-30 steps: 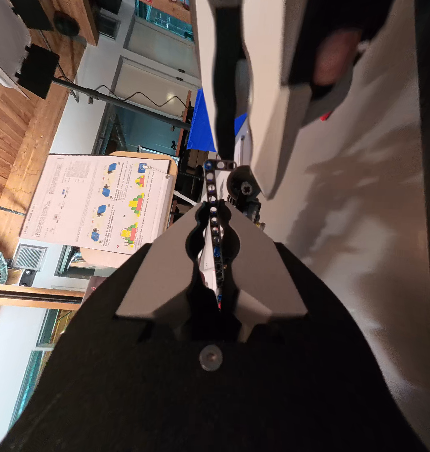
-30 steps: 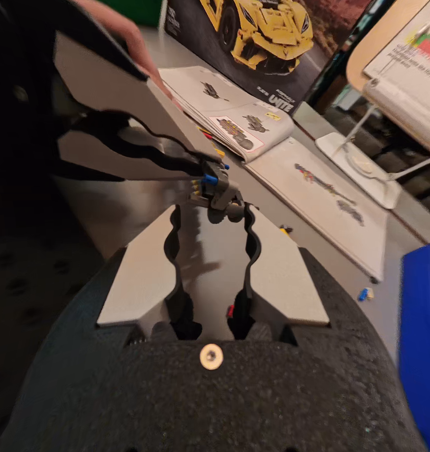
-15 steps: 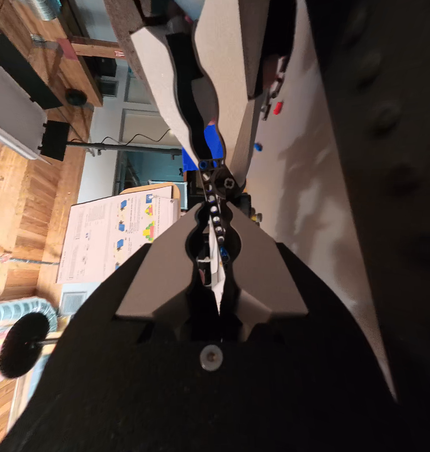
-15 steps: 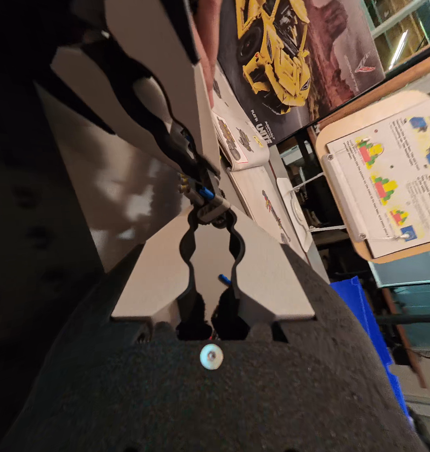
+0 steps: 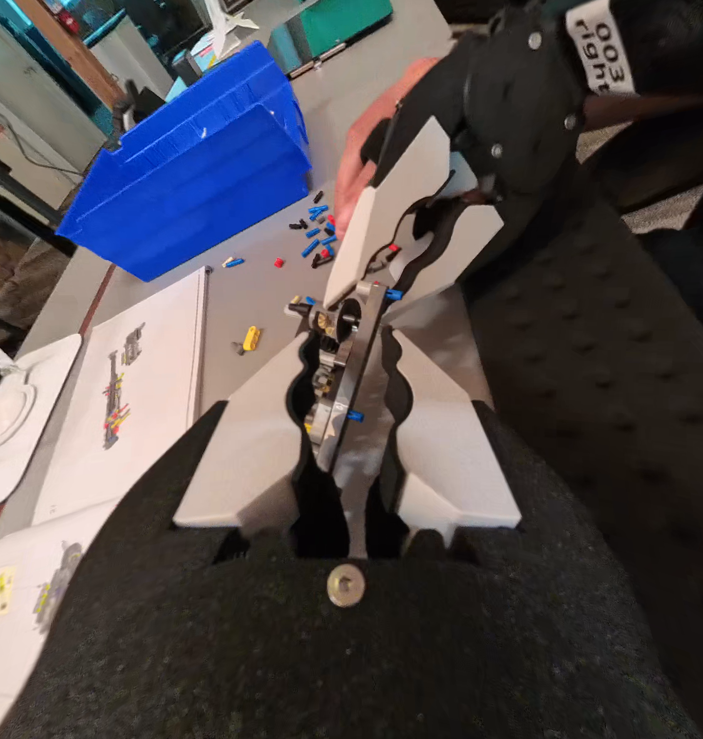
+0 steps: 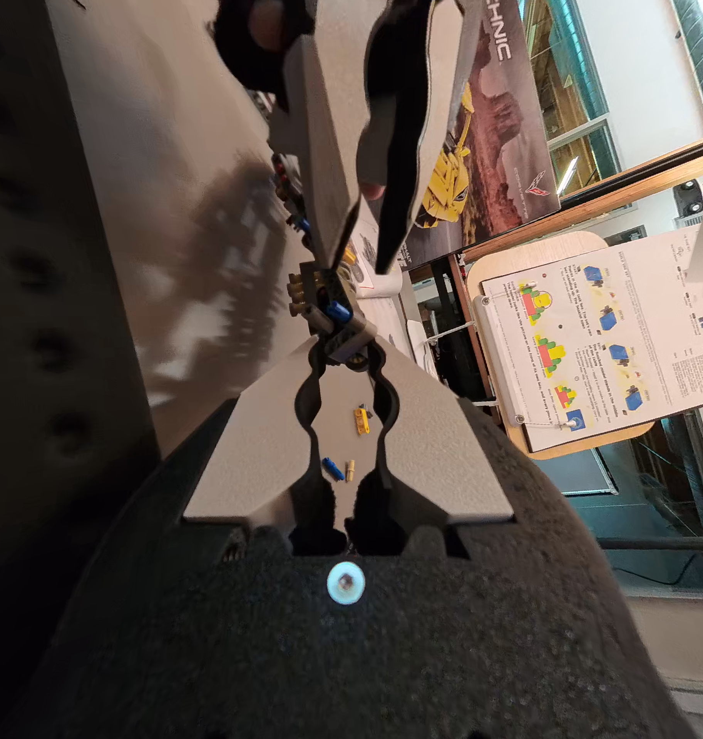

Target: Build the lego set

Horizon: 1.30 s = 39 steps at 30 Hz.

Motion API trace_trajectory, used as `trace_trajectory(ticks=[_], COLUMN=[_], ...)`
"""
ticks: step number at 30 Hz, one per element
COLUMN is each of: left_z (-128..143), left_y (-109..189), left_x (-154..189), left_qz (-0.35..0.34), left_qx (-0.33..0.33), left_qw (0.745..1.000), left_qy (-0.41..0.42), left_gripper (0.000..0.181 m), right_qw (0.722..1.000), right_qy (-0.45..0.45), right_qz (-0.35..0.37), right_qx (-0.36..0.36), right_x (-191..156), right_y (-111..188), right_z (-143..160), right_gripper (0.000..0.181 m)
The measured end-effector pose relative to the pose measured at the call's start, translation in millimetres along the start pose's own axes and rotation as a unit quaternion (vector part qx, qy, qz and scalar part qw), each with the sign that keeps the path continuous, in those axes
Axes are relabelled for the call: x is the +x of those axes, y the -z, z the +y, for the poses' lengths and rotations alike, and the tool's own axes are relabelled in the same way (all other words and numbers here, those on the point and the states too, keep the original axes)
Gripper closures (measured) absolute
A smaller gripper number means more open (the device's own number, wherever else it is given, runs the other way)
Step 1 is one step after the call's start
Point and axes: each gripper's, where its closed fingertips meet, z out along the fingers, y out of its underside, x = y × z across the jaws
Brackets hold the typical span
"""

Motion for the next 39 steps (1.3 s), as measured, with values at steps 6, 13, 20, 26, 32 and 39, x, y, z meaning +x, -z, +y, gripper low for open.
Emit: trace_trajectory(ticks=[6, 13, 20, 26, 32, 39], left_z=[13.5, 28.7, 29.9, 31.4, 44.1, 44.7], left_y=[-8.7, -10.9, -5.7, 1.6, -8.0, -15.4], left_x=[7.3, 10.5, 18.2, 13.6, 18.1, 18.4], left_qz=[0.013, 0.012, 0.036, 0.041, 0.061, 0.050], left_qx=[-0.040, -0.055, -0.043, -0.042, -0.069, -0.079], left_qw=[0.994, 0.993, 0.993, 0.993, 0.990, 0.988], left_qy=[-0.097, -0.105, -0.107, -0.107, -0.103, -0.126], left_gripper=[0.175, 0.176, 0.178, 0.164, 0.158, 0.172], right_qw=[1.000, 0.989, 0.903, 0.837, 0.841, 0.876], right_qy=[0.004, -0.087, -0.322, -0.414, -0.407, -0.346], right_qz=[-0.023, -0.113, -0.279, -0.359, -0.357, -0.335], right_qx=[-0.018, -0.041, -0.050, 0.000, -0.016, -0.013], right_x=[-9.1, -21.4, -8.3, -5.6, -21.5, -26.1], right_y=[-3.4, 1.2, 17.1, 2.6, -0.4, -4.7], right_z=[8.1, 22.0, 26.7, 0.6, 4.3, -4.1], right_gripper=[0.160, 0.149, 0.156, 0.162, 0.161, 0.172])
